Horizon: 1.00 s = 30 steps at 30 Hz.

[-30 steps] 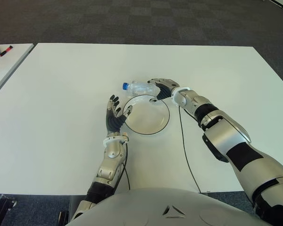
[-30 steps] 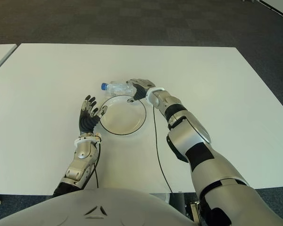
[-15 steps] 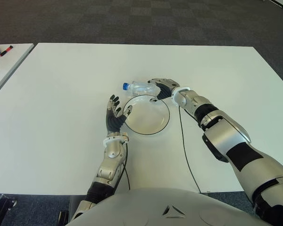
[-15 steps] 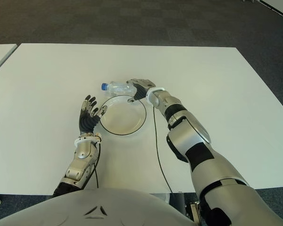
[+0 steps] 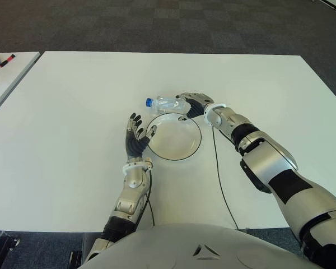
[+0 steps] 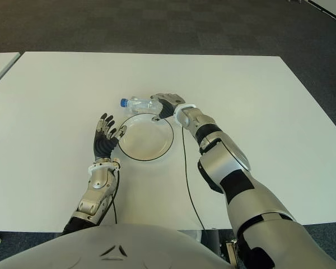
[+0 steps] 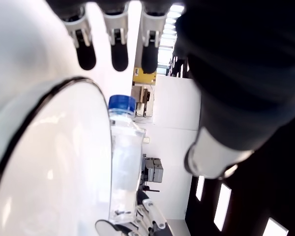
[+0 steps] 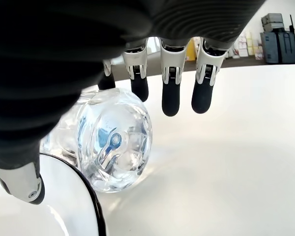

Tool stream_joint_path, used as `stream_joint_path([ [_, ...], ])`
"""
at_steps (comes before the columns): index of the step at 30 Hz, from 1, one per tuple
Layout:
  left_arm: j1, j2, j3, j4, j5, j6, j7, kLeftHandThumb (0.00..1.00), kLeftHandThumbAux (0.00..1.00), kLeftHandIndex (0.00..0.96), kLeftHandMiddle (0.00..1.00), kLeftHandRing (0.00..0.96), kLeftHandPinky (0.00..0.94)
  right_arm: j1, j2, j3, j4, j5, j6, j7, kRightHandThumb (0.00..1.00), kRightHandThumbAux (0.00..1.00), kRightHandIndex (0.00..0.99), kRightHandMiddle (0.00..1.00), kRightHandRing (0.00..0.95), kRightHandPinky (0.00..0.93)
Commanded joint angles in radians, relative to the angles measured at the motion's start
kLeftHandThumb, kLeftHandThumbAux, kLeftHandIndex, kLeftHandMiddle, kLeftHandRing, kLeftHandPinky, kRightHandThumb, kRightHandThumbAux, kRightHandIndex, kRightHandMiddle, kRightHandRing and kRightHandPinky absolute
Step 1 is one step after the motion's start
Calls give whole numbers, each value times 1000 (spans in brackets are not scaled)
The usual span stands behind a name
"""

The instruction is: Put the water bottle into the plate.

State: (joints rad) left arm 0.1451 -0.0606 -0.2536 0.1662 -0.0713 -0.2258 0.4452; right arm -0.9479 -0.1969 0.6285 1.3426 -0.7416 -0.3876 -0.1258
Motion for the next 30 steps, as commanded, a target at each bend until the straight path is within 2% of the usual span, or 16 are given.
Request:
stream_joint_path([
  [1,-22,-153,6,11,-5,6,26,241,840,79,138,128,156,4,-4,-1,11,-7,10,-14,444,589,0,117,159,227],
  [17,-24,-156,6,13,-5,4,31,232,833,77,138,127,160,4,-10,3,12,-11,-1,-31,453,592,6,136,185,258],
  [30,-24,-157,6,15,-7,2,38,232,809,84,144,140,175,7,-32,19,9,-18,-79,84,478,583,28,136,179,257],
])
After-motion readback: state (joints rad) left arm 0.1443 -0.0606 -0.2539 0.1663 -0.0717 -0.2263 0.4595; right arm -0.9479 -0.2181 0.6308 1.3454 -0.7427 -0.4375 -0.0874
